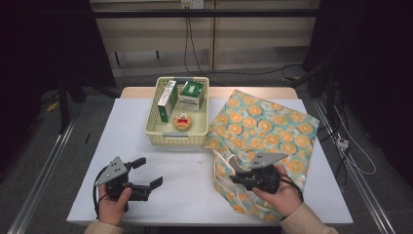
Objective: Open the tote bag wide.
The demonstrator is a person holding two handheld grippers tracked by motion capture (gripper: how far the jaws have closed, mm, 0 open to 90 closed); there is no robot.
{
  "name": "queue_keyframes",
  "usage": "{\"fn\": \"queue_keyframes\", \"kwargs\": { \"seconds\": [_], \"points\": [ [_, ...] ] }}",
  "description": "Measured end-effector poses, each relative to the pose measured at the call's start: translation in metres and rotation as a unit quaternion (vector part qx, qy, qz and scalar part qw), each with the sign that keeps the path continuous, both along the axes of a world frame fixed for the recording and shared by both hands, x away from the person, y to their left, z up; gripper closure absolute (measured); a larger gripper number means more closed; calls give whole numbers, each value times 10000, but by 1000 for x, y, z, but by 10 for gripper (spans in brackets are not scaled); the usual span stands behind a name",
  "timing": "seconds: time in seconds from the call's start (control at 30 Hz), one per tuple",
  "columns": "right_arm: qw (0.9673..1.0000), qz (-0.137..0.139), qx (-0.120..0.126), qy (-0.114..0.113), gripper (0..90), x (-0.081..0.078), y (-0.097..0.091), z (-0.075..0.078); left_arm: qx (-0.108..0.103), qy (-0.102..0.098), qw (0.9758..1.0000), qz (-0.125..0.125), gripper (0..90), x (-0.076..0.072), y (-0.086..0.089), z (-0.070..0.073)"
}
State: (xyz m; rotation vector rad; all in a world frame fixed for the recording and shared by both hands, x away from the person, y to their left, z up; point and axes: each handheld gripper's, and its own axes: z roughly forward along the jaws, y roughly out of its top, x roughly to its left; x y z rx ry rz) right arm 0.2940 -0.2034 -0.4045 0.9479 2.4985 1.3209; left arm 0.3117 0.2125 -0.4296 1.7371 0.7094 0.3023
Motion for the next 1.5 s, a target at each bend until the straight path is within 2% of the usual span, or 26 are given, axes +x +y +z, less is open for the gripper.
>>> {"fn": "queue_keyframes", "kwargs": {
  "seconds": [0.03,0.17,0.23,0.3,0.43,0.53,0.67,0.83,0.9,0.97,1.03,1.1,1.2,1.3,1.37,1.43,1.5],
  "points": [
    [9999,-34,91,38,843,3,-5,5,-5,4,10000,-2,40,0,0,0],
    [9995,-163,-93,-240,896,16,-21,23,-29,9,10000,6,39,0,-1,0],
    [9990,-276,-174,-302,896,30,-32,28,-26,-3,10000,7,40,0,-1,0],
    [9985,-474,-111,-269,894,47,-46,29,-27,-14,10000,1,40,0,0,1],
    [9971,-752,52,53,883,80,-74,20,-39,20,10000,12,39,1,1,-1],
    [9955,-943,-11,53,881,99,-85,13,-50,38,10000,12,39,2,2,-1],
    [9933,-1139,133,107,877,120,-94,0,-50,42,10000,3,40,2,2,-2],
    [9891,-1455,-185,136,870,136,-100,-17,-31,50,10000,-12,39,2,2,-3],
    [9874,-1541,-312,181,842,138,-103,-23,-31,53,10000,-18,40,2,2,-3],
    [9870,-1557,-340,214,794,138,-106,-25,-40,52,10000,-13,40,2,3,-3],
    [9872,-1543,-386,148,781,135,-107,-24,-39,50,10000,-14,39,2,3,-3],
    [9870,-1565,-354,123,676,130,-106,-21,-34,52,10000,-14,39,2,2,-3],
    [9855,-1560,-673,-17,474,119,-99,-13,-24,38,10000,-27,39,2,1,-2],
    [9885,-1332,-706,-111,461,106,-89,-3,-14,22,10000,-28,40,2,0,-1],
    [9900,-1239,-627,-240,427,95,-83,4,-28,33,10000,-21,39,1,-1,-1],
    [9925,-1055,-564,-261,431,83,-74,8,-21,35,10000,-22,39,1,-1,-1],
    [9952,-800,-536,-199,484,72,-65,8,10,6,10000,-27,40,1,-1,0]
  ]
}}
